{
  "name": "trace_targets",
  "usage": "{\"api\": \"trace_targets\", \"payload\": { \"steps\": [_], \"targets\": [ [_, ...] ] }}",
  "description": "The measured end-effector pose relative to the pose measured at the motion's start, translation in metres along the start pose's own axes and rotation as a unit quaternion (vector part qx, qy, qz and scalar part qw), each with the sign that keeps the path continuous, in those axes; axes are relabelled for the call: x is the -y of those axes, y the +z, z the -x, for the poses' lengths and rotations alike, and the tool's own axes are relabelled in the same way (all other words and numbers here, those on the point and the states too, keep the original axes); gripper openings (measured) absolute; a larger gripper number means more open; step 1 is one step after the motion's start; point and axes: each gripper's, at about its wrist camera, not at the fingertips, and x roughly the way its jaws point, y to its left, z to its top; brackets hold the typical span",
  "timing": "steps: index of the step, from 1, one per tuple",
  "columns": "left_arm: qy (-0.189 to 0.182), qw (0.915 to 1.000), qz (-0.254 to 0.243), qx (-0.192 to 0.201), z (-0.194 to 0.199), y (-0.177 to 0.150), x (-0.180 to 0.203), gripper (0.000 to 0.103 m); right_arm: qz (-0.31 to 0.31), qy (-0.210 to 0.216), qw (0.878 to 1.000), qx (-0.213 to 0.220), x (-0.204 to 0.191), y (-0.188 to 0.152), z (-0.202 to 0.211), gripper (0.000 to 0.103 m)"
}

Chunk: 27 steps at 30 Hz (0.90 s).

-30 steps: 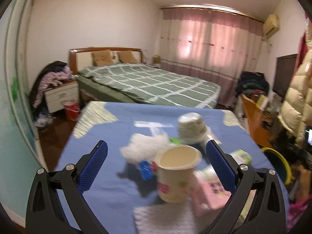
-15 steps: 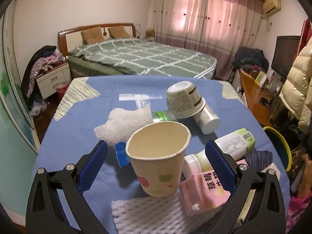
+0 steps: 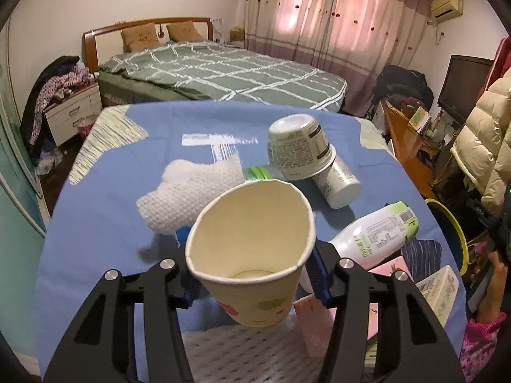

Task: Collect trash
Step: 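Grasp the paper cup with the left tool and lift it, then carry the paper cup over the yellow bin and release it with the left tool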

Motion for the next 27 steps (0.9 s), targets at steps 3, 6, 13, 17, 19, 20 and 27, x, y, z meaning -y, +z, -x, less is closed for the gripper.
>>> {"api": "trace_targets", "payload": {
  "steps": [3,6,13,17,19,20,27],
  "targets": [
    [0.005,0.9998,-0.009,0.015,0.015,0.004,0.004,0.054,0.001,0.003,1.0,0.001,0.0,0.0,0.0,0.066],
    [0.012,0.9993,-0.016,0.031,0.034,0.009,0.011,0.054,0.003,0.006,1.0,0.001,-0.001,0.0,0.001,0.066],
    [-0.01,0.9979,-0.035,0.053,0.075,0.014,0.047,0.054,0.043,0.03,0.999,0.004,-0.003,0.001,0.02,0.074],
    [-0.034,0.9959,-0.054,0.064,0.09,0.014,0.082,0.054,0.066,0.034,0.997,0.009,0.012,-0.006,0.037,0.074],
    [-0.056,0.9937,-0.071,0.067,0.094,0.013,0.111,0.054,0.071,0.035,0.997,0.01,0.026,-0.01,0.045,0.075],
    [-0.065,0.9926,-0.078,0.066,0.094,0.013,0.124,0.054,0.071,0.034,0.997,0.01,0.033,-0.012,0.047,0.075],
    [-0.138,0.982,-0.125,0.032,0.067,0.01,0.228,0.054,0.051,0.035,0.998,0.025,0.089,-0.018,0.07,0.078]
  ]
}}
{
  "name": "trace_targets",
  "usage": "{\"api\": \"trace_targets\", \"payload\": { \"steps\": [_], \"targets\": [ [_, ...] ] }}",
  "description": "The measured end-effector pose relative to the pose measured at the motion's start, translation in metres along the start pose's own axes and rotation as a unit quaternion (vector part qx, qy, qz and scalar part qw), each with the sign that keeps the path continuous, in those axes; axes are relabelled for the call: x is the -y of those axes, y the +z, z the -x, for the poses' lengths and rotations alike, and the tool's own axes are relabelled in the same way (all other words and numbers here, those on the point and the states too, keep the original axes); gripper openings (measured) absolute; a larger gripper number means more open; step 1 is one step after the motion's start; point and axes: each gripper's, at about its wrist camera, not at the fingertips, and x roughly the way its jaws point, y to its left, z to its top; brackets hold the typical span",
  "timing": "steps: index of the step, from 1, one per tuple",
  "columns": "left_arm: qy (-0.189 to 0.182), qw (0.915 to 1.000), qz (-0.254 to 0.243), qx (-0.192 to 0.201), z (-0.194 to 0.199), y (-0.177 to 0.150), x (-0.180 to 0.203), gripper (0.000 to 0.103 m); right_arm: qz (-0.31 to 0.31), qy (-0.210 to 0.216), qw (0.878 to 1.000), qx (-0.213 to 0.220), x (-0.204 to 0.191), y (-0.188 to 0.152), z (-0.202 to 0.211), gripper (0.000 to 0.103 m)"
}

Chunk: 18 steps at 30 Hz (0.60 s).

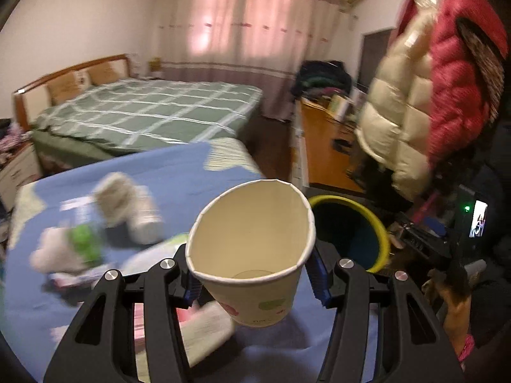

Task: Collect trash
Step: 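Carry the paper cup over the yellow bin and release it with the left tool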

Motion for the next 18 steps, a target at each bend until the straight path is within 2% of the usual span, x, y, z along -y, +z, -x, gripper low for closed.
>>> {"api": "trace_targets", "payload": {
  "steps": [5,8,12,18],
  "targets": [
    [-0.034,0.9984,-0.034,-0.029,-0.054,0.009,0.067,0.054,-0.004,-0.001,1.0,0.014,0.025,-0.005,0.014,0.081],
    [-0.047,0.9969,-0.045,-0.044,-0.088,0.011,0.092,0.054,-0.008,0.004,1.0,0.011,0.035,-0.01,0.015,0.081],
    [-0.054,0.9947,-0.059,-0.065,-0.127,0.019,0.125,0.054,-0.014,0.004,1.0,0.006,0.045,-0.016,0.013,0.081],
    [-0.046,0.9932,-0.074,-0.078,-0.177,0.029,0.15,0.055,-0.025,-0.003,1.0,0.001,0.057,-0.019,0.008,0.081]
  ]
}}
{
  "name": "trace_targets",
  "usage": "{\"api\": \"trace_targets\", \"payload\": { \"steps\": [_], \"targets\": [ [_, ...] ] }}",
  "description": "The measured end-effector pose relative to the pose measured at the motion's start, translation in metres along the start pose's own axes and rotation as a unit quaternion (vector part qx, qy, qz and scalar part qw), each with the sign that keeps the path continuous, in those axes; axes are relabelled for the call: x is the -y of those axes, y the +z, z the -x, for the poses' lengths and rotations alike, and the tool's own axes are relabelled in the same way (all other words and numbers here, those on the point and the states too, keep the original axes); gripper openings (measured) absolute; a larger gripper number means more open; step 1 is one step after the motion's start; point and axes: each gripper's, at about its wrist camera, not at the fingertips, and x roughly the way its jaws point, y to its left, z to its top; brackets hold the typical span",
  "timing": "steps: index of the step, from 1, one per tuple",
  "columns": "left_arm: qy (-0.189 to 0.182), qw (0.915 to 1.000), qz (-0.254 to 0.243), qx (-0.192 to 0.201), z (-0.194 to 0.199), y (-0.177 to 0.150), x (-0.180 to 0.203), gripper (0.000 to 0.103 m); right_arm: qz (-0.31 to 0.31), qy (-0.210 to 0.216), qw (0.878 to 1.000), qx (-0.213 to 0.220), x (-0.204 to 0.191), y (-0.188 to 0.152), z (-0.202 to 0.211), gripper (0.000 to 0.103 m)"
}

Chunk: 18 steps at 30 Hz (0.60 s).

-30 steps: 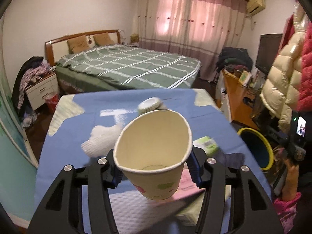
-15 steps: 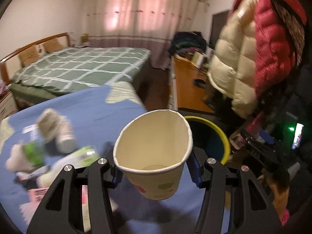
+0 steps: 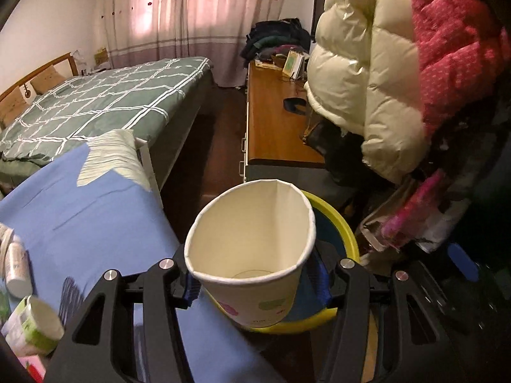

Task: Collect trash
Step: 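Carry the paper cup over the yellow bin and release it with the left tool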

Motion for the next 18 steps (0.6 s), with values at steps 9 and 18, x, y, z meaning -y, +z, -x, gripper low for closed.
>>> {"api": "trace_targets", "payload": {
  "steps": [9,18],
  "targets": [
    [0.019,0.9996,0.015,-0.018,-0.028,0.001,-0.006,0.084,-0.001,-0.008,1.0,-0.002,-0.002,0.0,-0.003,0.082],
    [0.035,0.9973,0.042,0.048,0.096,-0.024,-0.046,0.096,0.021,0.031,0.999,-0.006,-0.031,-0.003,0.002,0.083]
  ]
}}
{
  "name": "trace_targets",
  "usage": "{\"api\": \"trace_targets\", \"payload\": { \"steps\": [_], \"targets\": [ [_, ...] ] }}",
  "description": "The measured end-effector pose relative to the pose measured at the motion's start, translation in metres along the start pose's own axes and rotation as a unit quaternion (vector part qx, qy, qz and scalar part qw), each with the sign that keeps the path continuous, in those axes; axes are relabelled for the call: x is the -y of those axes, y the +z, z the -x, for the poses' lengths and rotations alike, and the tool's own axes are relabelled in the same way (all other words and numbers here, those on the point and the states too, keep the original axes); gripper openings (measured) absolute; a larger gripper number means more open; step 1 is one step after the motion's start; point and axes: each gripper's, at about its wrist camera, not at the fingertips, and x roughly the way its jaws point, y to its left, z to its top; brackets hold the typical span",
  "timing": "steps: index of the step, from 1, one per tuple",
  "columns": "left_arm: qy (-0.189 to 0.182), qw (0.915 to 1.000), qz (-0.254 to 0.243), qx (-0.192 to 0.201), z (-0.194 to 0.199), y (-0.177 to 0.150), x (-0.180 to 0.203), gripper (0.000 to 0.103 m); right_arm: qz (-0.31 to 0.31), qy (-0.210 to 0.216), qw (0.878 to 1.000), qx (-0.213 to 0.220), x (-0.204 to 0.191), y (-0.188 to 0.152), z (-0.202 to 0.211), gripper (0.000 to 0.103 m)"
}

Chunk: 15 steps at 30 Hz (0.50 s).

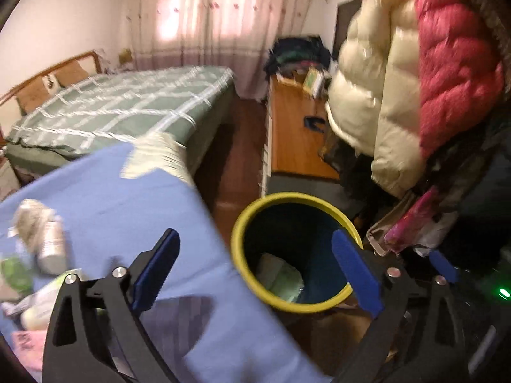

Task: Collect trash
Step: 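Carry the paper cup over the yellow bin and release it with the left tool, then move the right tool back to the table and grasp the tea box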

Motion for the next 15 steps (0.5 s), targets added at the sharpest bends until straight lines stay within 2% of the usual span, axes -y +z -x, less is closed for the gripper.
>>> {"api": "trace_targets", "payload": {
  "steps": [4,7,11,13,15],
  "targets": [
    [0.047,0.9978,0.016,0.044,0.064,-0.019,-0.044,0.097,0.023,0.032,0.999,-0.002,-0.029,-0.003,0.006,0.084],
    [0.079,0.9941,0.047,0.058,0.105,-0.037,-0.085,0.098,0.041,0.063,0.997,-0.006,-0.054,-0.005,0.01,0.085],
    [0.136,0.9833,0.095,0.075,0.158,-0.069,-0.142,0.098,0.069,0.104,0.992,-0.012,-0.091,-0.01,0.019,0.085],
    [0.175,0.9734,0.121,0.084,0.187,-0.091,-0.172,0.098,0.085,0.124,0.989,-0.015,-0.109,-0.013,0.025,0.085],
    [0.197,0.9657,0.144,0.087,0.207,-0.11,-0.195,0.098,0.103,0.142,0.984,-0.014,-0.13,-0.017,0.032,0.085]
  ]
}}
